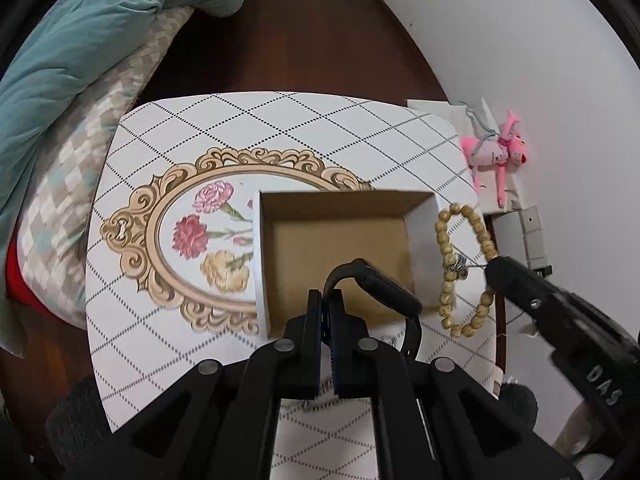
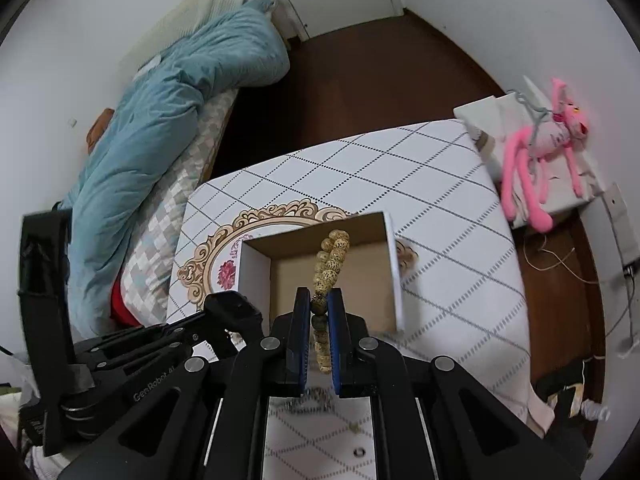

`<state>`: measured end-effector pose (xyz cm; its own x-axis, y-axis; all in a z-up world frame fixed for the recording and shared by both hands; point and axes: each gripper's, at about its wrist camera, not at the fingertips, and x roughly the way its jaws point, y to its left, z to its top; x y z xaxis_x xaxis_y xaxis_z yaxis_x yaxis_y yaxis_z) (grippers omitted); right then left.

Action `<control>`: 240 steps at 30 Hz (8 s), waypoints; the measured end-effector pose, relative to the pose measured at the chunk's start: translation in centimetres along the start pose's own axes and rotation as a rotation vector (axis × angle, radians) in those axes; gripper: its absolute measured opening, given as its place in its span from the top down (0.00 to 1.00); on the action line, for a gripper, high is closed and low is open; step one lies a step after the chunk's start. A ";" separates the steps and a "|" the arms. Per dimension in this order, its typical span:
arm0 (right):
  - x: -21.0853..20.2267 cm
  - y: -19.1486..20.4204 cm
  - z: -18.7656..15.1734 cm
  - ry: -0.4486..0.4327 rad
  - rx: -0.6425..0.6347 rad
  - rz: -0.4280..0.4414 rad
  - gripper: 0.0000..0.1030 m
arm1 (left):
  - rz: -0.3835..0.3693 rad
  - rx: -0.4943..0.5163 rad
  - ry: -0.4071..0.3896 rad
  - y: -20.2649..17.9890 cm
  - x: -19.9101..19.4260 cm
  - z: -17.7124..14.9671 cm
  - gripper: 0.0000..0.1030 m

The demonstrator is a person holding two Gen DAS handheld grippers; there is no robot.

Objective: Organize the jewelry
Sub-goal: 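Carry both items into the white box and open both grippers, then move both grippers back toward the remaining chains and rings, then grasp the thick silver chain with the left gripper while the right grasps a black ring, then lower the silver chain and black ring into the box and release both, then move both grippers back toward the remaining charms and ring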

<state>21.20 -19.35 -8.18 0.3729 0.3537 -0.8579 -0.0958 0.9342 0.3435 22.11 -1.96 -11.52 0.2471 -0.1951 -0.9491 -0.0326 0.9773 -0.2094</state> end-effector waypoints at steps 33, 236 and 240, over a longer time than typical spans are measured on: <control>5.6 -2.1 -0.8 0.065 -0.167 -0.381 0.01 | 0.243 -0.006 -0.097 2.7 2.4 -1.1 0.00; 8.4 -0.4 -20.7 0.012 -0.224 -0.260 0.91 | 0.338 -0.005 -0.091 6.5 6.4 -16.7 0.00; 7.7 -1.6 -20.0 0.001 -0.158 -0.213 0.93 | 0.321 -0.003 -0.094 5.8 6.8 -15.8 0.00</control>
<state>5.75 -17.21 -22.99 0.3994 0.1485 -0.9047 -0.1582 0.9832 0.0915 8.27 1.11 -22.96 0.3124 0.1312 -0.9409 -0.1264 0.9873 0.0957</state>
